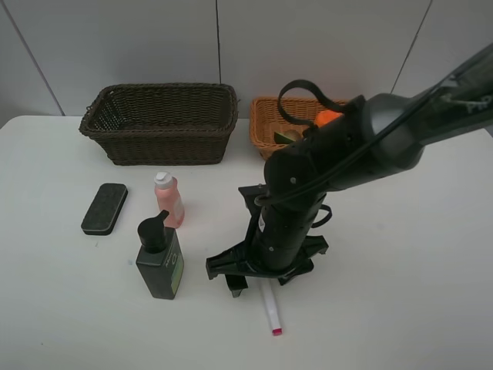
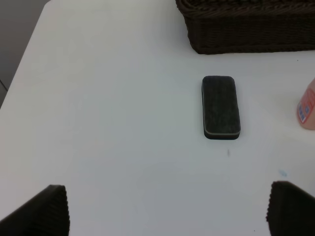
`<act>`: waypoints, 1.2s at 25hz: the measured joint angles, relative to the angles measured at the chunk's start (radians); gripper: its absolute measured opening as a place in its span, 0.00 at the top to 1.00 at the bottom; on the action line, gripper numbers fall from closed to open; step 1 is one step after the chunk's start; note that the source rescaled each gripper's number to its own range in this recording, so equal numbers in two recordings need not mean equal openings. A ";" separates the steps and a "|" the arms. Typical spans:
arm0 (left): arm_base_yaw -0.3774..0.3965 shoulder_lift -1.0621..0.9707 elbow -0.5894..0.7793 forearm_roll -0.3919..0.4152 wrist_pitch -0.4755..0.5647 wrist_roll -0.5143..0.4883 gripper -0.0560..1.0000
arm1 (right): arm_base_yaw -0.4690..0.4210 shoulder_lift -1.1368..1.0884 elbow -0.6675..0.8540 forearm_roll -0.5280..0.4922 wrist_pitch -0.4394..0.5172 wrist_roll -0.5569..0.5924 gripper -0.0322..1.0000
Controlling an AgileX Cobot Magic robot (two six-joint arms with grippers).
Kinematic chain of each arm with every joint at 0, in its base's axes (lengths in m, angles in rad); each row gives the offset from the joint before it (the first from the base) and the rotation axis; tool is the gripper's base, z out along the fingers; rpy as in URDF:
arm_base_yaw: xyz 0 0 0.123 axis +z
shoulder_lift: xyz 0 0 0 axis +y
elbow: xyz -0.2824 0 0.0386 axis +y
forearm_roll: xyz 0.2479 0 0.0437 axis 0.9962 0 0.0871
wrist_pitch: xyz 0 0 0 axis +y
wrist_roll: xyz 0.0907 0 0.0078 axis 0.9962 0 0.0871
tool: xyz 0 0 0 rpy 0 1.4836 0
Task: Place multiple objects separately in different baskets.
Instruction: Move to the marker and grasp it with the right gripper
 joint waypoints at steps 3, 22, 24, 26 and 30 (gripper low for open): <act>0.000 0.000 0.000 0.000 0.000 0.000 0.00 | 0.000 0.000 0.000 0.008 0.000 0.000 0.35; 0.000 0.000 0.000 0.000 0.000 0.000 0.00 | 0.000 0.000 -0.001 0.021 0.042 0.000 0.96; 0.000 0.000 0.000 0.000 0.000 0.000 0.00 | 0.000 0.000 -0.010 0.019 0.071 0.000 0.96; 0.000 0.000 0.000 0.000 0.000 0.000 0.00 | 0.000 0.000 -0.026 0.017 0.111 0.000 0.96; 0.000 0.000 0.000 0.000 0.000 0.000 0.00 | 0.000 -0.021 -0.070 -0.004 0.194 0.000 0.96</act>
